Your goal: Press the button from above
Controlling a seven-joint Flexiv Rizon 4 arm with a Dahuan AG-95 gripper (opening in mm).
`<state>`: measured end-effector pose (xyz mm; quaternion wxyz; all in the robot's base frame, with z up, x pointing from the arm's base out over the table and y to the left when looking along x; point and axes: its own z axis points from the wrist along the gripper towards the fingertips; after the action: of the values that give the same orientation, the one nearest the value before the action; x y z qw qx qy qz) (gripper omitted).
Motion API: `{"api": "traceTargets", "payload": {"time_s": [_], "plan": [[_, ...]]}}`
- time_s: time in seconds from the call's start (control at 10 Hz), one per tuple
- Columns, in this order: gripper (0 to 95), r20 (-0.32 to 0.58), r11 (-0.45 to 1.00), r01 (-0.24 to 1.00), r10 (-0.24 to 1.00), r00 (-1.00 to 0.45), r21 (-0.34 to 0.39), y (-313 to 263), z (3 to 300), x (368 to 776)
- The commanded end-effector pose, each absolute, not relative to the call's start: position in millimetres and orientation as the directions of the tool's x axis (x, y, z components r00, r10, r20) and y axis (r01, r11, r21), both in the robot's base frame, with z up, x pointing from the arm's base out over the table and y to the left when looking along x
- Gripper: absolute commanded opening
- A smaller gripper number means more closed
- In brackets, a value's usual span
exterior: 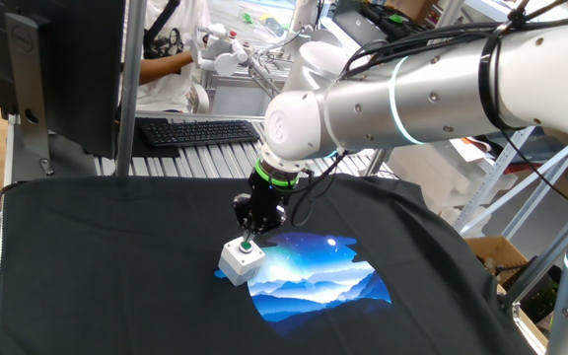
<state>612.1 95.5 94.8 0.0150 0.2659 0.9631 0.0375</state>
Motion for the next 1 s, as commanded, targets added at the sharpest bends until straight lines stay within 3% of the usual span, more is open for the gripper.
{"api": "traceTargets", "payload": {"time_s": [0.1,1.0], "plan": [[0.0,0.008,0.856,0.511,0.512,-0.859,0.081,95.8,95.9,611.9],[0.0,0.013,0.858,0.507,0.508,-0.861,0.080,95.7,96.1,612.2]]}}
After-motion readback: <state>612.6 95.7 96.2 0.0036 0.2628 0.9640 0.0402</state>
